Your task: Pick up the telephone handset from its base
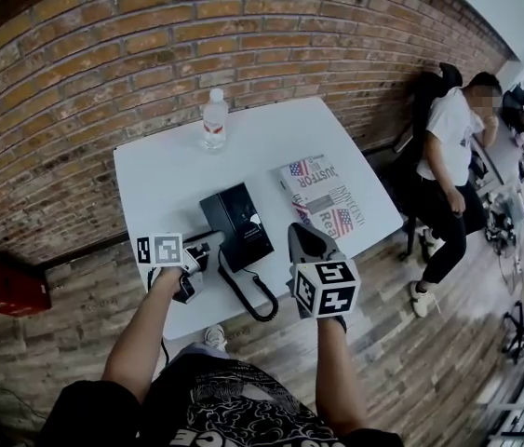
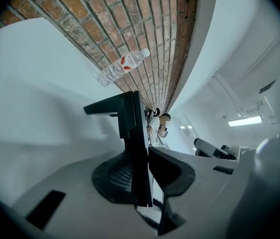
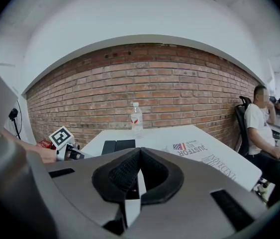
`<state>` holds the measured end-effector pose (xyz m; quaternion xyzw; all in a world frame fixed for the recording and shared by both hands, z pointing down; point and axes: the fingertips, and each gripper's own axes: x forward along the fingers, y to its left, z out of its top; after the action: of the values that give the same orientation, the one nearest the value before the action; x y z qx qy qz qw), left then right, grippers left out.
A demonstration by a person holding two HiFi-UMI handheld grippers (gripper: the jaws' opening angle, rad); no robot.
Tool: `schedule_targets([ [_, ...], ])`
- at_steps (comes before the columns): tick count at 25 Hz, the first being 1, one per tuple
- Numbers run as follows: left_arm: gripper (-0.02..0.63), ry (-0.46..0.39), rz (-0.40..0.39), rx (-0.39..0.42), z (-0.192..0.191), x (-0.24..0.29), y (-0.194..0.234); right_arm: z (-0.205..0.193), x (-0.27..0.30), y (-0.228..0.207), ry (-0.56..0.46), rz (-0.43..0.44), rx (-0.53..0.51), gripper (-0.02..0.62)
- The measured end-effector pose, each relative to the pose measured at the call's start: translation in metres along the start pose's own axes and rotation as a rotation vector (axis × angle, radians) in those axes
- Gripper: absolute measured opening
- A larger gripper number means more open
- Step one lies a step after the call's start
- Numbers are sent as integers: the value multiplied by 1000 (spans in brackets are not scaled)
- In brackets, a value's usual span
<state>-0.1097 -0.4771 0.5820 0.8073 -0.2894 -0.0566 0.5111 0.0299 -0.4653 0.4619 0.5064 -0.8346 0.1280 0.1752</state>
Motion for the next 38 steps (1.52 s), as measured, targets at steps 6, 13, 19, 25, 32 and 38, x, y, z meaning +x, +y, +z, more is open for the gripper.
schedule_targets([
  [6, 74, -16, -8, -82, 0, 0, 3, -7, -6, -7, 5, -29, 22, 0],
  [13, 72, -42, 13, -81, 0, -2, -2, -11, -18, -7, -1, -36, 29, 0],
  [19, 72, -88, 24, -51, 3, -6, -17, -16, -36, -11, -11, -43, 36, 0],
  [25, 72, -105, -3, 1, -1, -7, -51, -20, -63, -20, -32, -65, 52, 0],
  [32, 72, -94, -57, 74, -16, 9, -104, -18, -103, -36, -72, -102, 61, 0],
  [38, 72, -69, -113, 135, -34, 29, -152, -24, -143, -56, -100, -152, 74, 0],
])
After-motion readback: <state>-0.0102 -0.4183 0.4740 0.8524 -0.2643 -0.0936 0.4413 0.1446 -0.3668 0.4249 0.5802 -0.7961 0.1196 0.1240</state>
